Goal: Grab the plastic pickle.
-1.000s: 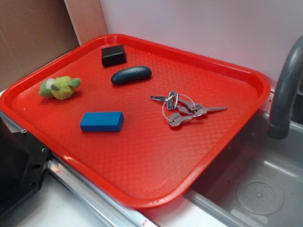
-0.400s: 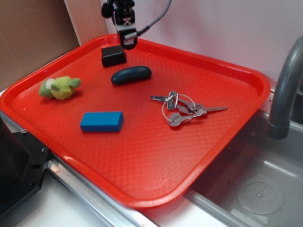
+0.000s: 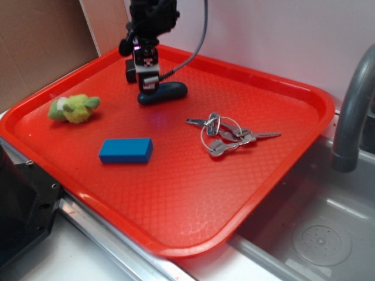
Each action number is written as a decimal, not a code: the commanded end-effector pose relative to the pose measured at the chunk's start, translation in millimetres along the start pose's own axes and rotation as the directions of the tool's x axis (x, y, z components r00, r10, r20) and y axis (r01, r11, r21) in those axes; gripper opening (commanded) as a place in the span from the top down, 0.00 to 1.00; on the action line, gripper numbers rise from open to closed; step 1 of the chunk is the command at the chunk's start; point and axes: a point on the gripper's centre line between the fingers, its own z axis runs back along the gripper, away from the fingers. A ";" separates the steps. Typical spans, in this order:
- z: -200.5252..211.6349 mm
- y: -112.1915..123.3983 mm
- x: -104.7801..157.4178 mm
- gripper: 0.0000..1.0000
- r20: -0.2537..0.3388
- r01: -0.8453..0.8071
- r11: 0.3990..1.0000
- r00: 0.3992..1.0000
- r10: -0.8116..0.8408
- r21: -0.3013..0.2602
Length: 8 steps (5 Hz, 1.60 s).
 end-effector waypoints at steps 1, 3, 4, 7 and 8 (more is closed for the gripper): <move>-2.0 4.9 6.8 0.00 0.016 -0.067 0.998 0.998 0.066 0.006; -24.0 5.4 7.8 0.00 -0.053 -0.070 0.997 0.996 0.071 0.009; -40.1 4.0 5.7 1.00 -0.107 -0.077 0.997 0.991 0.079 0.024; 30.4 -13.9 6.7 1.00 0.110 -0.127 0.992 0.986 0.127 -0.007; 80.4 -42.4 -27.9 1.00 0.243 -0.337 0.933 0.901 0.359 -0.127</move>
